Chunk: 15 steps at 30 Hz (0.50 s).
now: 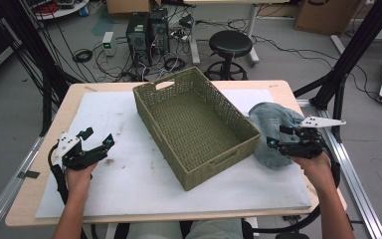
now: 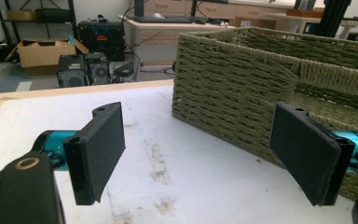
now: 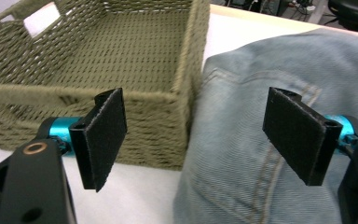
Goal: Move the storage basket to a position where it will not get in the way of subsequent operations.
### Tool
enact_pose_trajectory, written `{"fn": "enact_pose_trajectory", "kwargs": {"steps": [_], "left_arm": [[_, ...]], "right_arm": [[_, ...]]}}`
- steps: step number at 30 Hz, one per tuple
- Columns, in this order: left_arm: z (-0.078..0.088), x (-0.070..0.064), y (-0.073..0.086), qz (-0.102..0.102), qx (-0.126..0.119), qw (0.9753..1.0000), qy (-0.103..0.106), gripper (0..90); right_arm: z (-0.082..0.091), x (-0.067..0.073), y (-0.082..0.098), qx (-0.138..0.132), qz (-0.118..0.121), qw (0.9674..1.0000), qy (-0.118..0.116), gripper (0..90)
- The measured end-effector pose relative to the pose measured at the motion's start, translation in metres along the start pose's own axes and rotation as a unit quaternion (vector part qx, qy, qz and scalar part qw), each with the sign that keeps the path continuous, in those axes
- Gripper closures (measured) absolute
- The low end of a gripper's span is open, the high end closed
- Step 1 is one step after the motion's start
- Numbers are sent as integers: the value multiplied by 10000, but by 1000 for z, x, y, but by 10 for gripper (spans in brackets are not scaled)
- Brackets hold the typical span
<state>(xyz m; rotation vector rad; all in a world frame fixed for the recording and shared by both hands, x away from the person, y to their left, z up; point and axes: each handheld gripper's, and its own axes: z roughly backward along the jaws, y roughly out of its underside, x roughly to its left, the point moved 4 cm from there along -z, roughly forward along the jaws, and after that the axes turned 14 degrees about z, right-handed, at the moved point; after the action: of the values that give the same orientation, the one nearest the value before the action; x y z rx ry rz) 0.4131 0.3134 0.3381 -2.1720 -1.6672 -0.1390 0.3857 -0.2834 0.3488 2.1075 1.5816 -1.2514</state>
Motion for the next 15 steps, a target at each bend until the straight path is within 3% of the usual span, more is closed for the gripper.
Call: {"fn": "enact_pose_trajectory", "kwargs": {"steps": [10,15], "left_arm": [[8,-24,-11,-42,248,9995,169,184],[13,-34,-15,-32,272,9994,208,184]], "right_arm": [[-27,29,6,-5,304,9983,-488,218],[-37,33,4,39,341,9980,-533,214]]}}
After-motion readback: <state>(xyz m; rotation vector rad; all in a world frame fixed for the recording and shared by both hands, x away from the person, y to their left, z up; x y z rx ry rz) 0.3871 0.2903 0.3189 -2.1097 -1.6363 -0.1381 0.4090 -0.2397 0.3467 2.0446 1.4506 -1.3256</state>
